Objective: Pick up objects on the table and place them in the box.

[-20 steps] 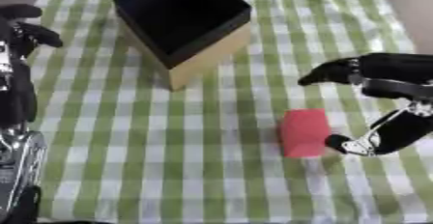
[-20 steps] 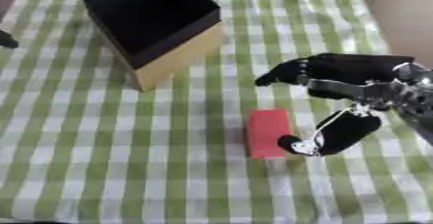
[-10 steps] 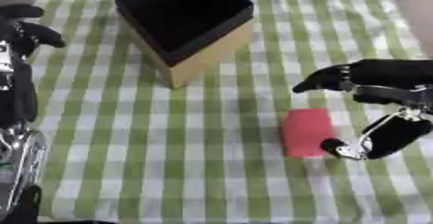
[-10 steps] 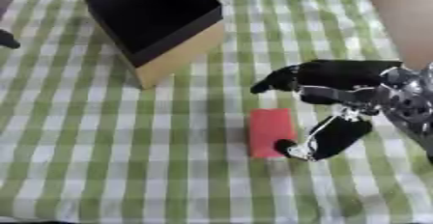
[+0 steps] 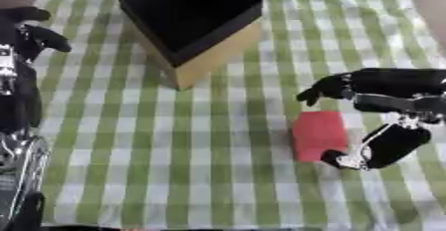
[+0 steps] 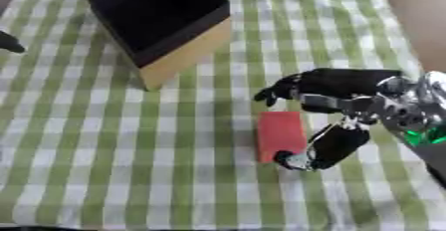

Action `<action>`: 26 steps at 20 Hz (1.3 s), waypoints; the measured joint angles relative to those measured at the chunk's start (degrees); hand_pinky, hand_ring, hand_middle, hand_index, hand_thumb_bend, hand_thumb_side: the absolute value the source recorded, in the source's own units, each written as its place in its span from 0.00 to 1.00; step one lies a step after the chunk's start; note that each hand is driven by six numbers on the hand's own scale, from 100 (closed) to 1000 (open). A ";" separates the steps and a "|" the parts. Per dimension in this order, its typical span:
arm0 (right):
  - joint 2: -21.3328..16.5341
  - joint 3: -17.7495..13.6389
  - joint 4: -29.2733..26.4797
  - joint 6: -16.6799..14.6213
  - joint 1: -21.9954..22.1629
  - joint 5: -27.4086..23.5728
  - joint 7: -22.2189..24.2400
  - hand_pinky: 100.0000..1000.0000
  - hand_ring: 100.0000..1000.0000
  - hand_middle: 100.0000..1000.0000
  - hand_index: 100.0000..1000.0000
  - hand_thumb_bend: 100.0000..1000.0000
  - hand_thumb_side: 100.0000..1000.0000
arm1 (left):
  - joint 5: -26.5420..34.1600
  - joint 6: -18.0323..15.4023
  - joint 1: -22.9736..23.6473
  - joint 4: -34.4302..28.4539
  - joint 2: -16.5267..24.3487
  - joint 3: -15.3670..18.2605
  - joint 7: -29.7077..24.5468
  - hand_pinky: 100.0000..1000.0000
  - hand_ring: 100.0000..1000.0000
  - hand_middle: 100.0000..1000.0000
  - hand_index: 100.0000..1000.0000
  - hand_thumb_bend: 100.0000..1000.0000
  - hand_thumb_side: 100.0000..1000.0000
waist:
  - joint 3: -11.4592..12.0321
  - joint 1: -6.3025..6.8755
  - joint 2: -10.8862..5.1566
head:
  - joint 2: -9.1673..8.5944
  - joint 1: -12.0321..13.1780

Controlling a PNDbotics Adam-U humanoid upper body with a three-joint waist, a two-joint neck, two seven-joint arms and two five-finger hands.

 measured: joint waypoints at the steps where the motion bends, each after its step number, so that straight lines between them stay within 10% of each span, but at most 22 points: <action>1: 0.03 0.14 0.30 0.02 0.00 0.16 -0.02 0.97 1.00 0.75 0.99 0.27 0.36 | 0.00 0.02 0.00 0.00 0.00 0.00 -0.03 0.42 0.44 0.56 0.65 0.00 0.70 | 0.03 0.02 0.14 | -0.03 0.00; 8: 0.66 0.66 1.61 -0.05 -0.03 1.42 -0.13 0.96 0.99 0.64 0.91 0.28 0.33 | 0.00 0.19 0.00 0.00 -0.01 -0.01 -0.26 0.42 0.44 0.56 0.65 0.00 0.70 | 0.21 0.14 0.48 | -0.31 0.00; 23: 1.75 1.79 4.81 -0.33 0.64 3.10 -1.64 0.94 0.96 0.71 0.91 0.28 0.30 | -0.06 0.30 -0.01 0.00 -0.04 -0.04 -1.14 0.41 0.44 0.56 0.65 0.00 0.71 | 0.28 0.34 0.96 | -0.74 0.03; 26: 1.75 1.67 4.80 -0.35 0.85 3.13 -1.72 0.91 0.93 0.61 0.83 0.16 0.31 | -0.07 0.37 -0.02 0.00 -0.04 -0.06 -1.41 0.41 0.44 0.56 0.65 0.00 0.71 | 0.14 0.18 1.09 | -0.75 0.05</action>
